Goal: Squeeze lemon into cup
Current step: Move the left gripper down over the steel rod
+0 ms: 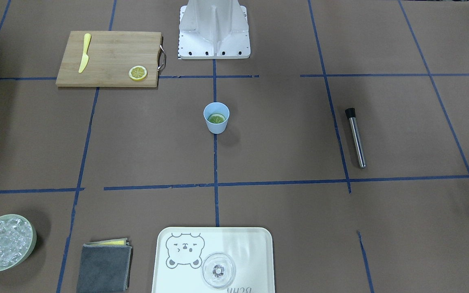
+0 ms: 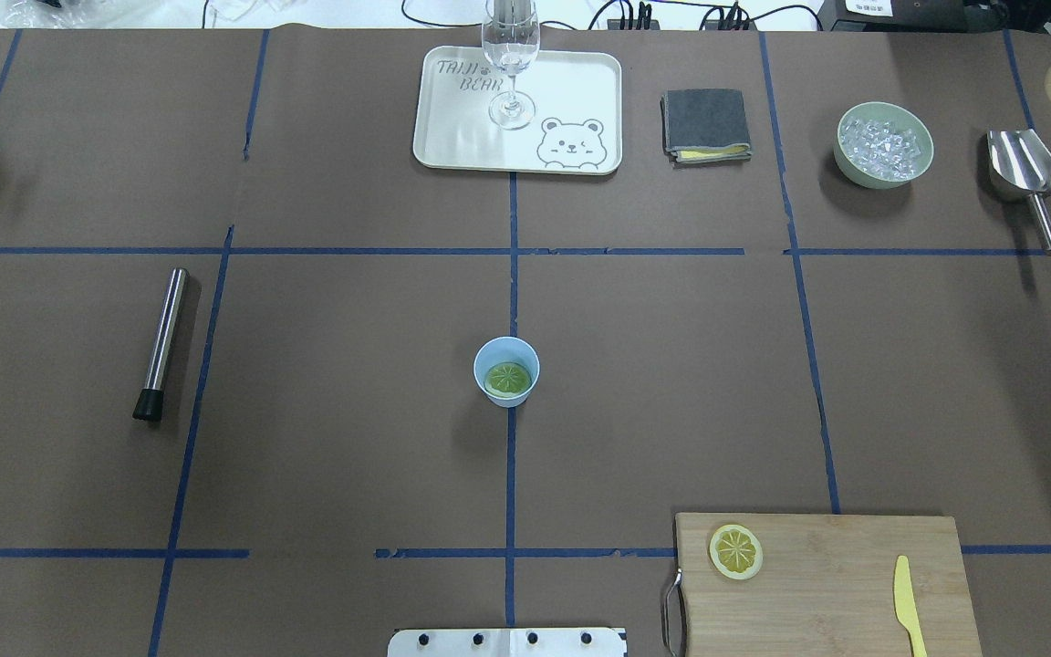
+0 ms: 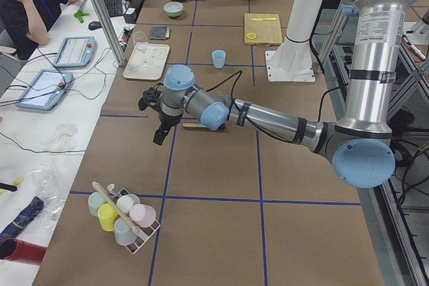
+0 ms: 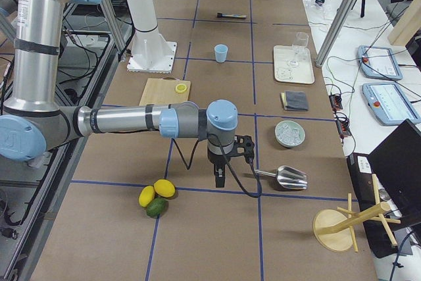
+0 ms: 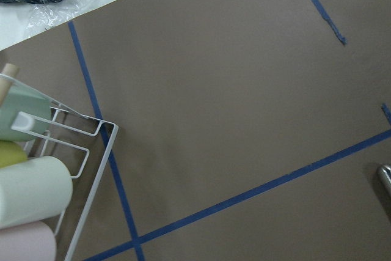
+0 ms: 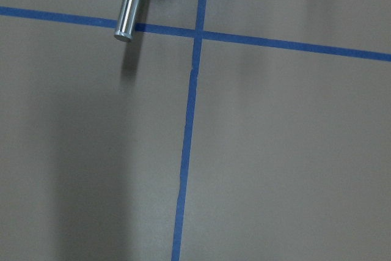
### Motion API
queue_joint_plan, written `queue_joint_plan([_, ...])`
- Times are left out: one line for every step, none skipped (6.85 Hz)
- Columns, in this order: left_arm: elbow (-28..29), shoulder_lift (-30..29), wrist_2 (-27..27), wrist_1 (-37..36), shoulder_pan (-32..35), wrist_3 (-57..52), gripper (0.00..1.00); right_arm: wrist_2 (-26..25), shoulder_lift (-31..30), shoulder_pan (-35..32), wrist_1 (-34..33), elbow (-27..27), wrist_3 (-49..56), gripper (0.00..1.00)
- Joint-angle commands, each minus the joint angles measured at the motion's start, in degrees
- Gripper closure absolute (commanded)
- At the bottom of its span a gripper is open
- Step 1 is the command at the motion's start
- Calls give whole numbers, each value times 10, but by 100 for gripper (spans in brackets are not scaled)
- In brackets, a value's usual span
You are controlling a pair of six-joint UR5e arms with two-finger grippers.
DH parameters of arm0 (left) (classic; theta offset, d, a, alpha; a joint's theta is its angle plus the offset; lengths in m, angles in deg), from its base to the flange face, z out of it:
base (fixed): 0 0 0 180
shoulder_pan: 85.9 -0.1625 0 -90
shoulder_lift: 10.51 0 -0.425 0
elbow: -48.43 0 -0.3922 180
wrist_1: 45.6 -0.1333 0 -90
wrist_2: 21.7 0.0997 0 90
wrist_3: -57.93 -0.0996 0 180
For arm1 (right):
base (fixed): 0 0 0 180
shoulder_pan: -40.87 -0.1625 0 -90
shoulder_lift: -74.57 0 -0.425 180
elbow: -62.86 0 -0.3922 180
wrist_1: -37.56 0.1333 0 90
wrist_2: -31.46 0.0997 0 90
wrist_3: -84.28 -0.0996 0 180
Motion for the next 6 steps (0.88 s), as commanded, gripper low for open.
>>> queue_joint_plan([-8, -7, 14, 16, -94, 216, 31, 4, -11, -9, 0, 1, -1, 0])
queue_joint_plan([-5, -25, 41, 16, -137, 307, 35, 4, -12, -9, 1, 0, 1, 0])
queue_joint_plan([9, -48, 55, 16, -182, 344, 35, 4, -13, -9, 1, -1, 2, 0])
queue_joint_plan([33, -65, 56, 16, -205, 344, 35, 4, -12, -9, 2, -2, 2, 0])
queue_joint_plan([60, -79, 78, 16, -240, 343, 35, 4, -12, -9, 2, 0, 3, 0])
queue_joint_plan([85, -86, 92, 32, -259, 340, 35, 4, -12, -9, 2, -1, 3, 0])
